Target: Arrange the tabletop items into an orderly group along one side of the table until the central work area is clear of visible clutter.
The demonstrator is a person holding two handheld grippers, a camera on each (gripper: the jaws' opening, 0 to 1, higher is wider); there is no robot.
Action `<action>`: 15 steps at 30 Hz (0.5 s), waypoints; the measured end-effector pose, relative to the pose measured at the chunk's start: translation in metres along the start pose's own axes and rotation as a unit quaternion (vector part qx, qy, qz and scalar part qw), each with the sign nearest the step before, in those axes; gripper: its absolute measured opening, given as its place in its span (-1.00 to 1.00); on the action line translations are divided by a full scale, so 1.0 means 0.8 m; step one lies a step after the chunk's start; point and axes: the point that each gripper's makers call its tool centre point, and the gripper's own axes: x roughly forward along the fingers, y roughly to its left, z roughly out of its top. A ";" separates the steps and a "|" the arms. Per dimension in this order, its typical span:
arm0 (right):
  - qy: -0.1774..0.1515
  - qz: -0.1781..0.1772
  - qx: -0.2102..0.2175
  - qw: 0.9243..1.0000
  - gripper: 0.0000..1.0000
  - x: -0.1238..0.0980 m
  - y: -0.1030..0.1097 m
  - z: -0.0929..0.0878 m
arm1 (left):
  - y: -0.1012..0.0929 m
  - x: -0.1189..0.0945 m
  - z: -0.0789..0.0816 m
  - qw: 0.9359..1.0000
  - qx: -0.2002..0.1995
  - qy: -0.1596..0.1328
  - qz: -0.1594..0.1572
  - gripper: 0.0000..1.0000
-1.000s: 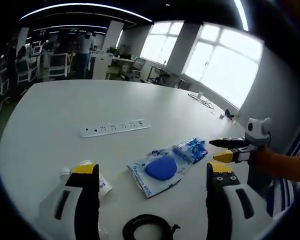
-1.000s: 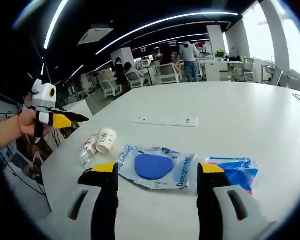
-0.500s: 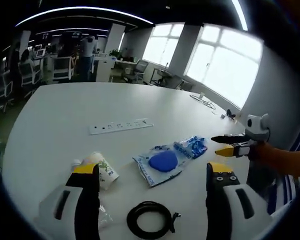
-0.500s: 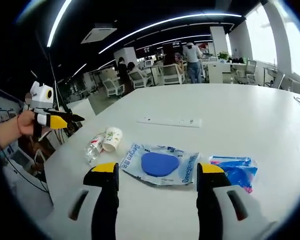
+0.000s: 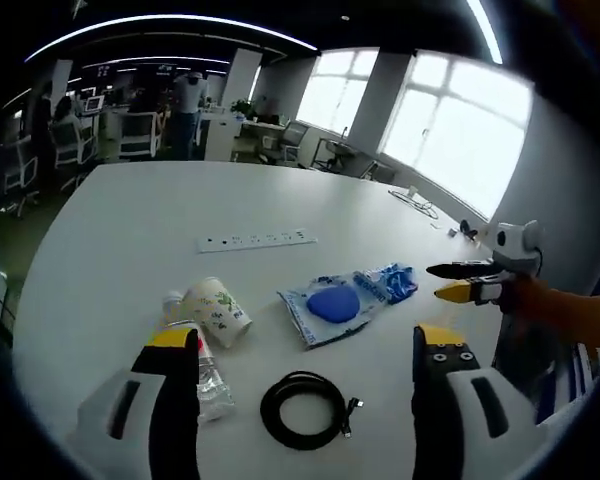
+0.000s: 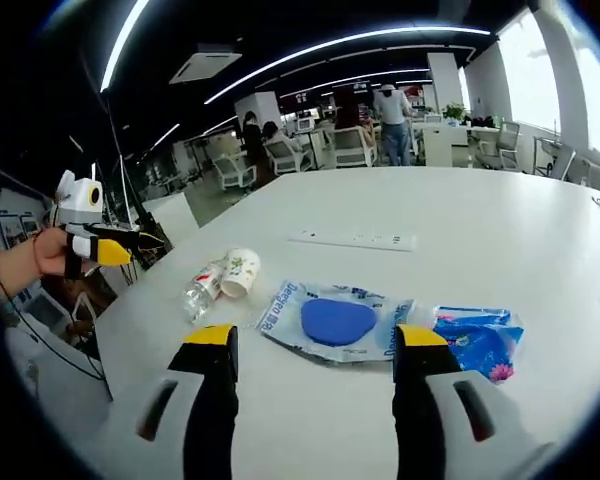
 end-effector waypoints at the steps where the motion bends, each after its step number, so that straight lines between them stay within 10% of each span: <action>1: 0.001 0.003 -0.001 1.000 0.23 0.000 0.004 -0.001 | 0.000 -0.005 -0.003 1.000 0.001 0.000 0.002 0.80; 15: 0.017 0.034 -0.013 0.999 0.22 0.005 0.050 -0.018 | 0.005 -0.039 -0.045 1.000 -0.003 0.013 0.023 0.79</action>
